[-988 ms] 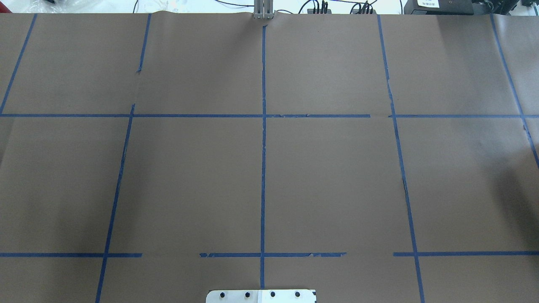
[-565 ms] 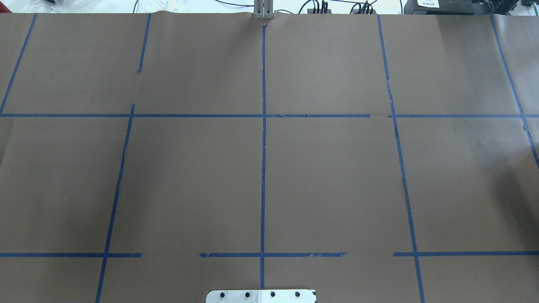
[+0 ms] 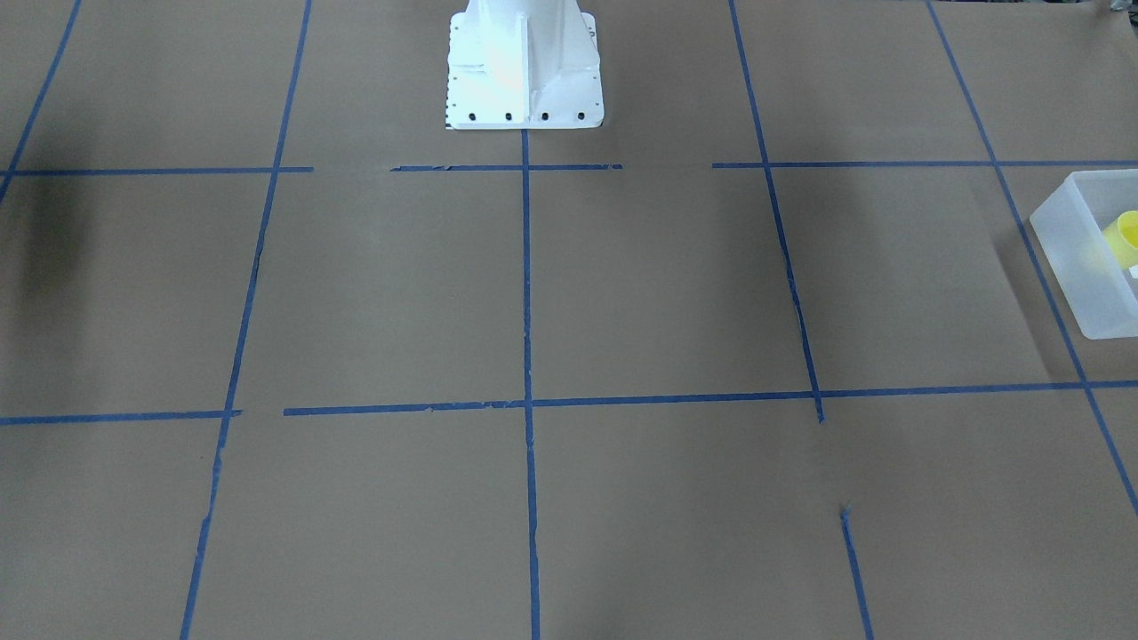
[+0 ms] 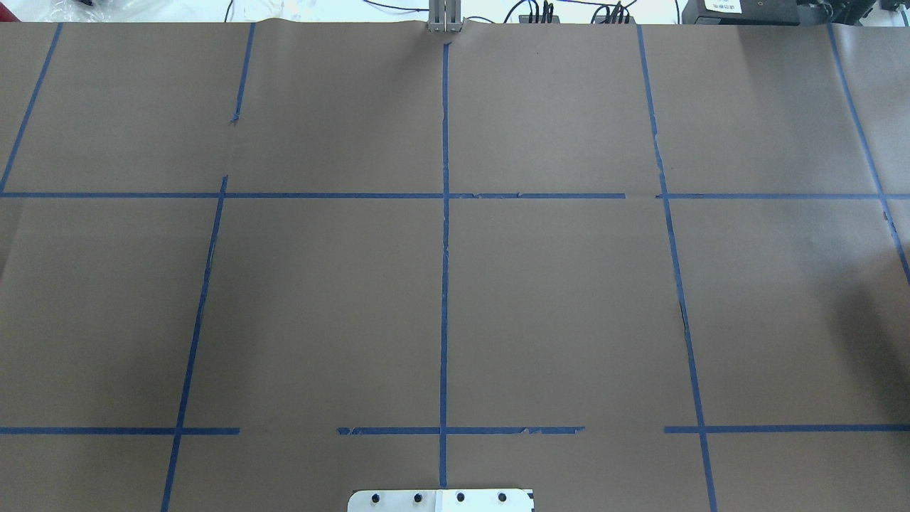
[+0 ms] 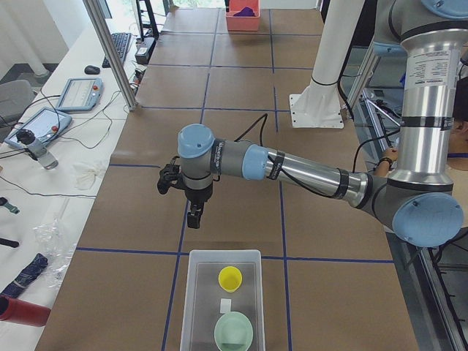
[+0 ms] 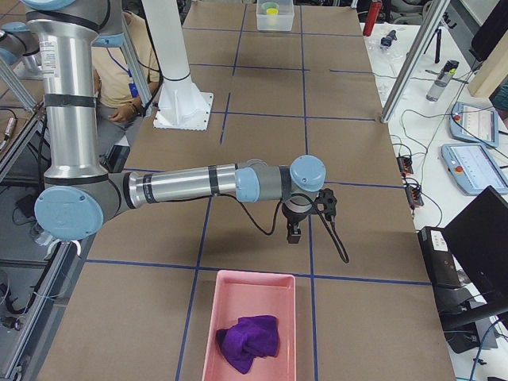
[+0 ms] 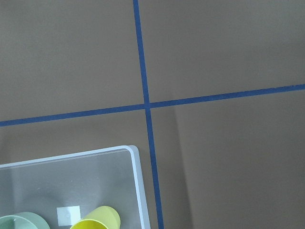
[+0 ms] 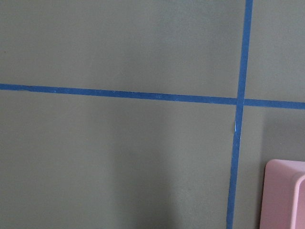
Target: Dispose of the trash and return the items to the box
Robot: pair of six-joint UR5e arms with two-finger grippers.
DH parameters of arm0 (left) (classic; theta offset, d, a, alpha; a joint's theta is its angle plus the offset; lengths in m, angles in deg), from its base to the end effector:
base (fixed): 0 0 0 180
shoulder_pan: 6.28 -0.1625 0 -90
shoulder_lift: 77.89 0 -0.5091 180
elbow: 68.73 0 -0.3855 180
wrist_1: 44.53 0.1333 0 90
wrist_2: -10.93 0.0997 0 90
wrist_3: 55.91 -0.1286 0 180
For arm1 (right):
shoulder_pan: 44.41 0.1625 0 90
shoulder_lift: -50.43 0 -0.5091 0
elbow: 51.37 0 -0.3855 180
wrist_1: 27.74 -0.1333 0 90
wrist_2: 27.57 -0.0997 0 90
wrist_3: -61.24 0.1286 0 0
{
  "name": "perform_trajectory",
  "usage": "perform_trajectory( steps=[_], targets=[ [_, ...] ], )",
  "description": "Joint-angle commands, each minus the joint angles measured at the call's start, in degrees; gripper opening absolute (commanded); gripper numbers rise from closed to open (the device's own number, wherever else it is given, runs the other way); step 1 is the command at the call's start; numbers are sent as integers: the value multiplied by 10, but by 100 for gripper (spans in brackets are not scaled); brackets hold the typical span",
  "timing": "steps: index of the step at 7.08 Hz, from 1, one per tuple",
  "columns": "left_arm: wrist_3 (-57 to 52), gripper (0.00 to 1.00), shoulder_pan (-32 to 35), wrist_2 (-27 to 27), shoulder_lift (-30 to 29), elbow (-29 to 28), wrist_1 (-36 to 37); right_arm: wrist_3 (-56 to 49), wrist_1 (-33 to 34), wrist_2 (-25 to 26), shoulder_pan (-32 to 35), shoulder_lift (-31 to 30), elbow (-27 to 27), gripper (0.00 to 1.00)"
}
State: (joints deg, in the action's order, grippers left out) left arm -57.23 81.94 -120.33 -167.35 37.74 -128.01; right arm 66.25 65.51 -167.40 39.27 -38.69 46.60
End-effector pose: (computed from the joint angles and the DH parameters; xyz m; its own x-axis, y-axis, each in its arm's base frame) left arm -0.0336 -0.4813 0.6448 0.7471 0.1538 -0.6467 -0.0479 0.9828 0.1784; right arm -0.0198 -0.4969 0.6851 0.6401 -0.0582 0.7661 0.0539 0.9981 0.0308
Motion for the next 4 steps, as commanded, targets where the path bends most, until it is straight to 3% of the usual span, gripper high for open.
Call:
perform_trajectory(
  steps=[1,4],
  targets=[
    [-76,100,0,14,1,9,-3,0,0,0,0,0,0,100],
    [-85,100,-1,8,1,9,-2,-1,0,0,0,0,-1,100]
  ],
)
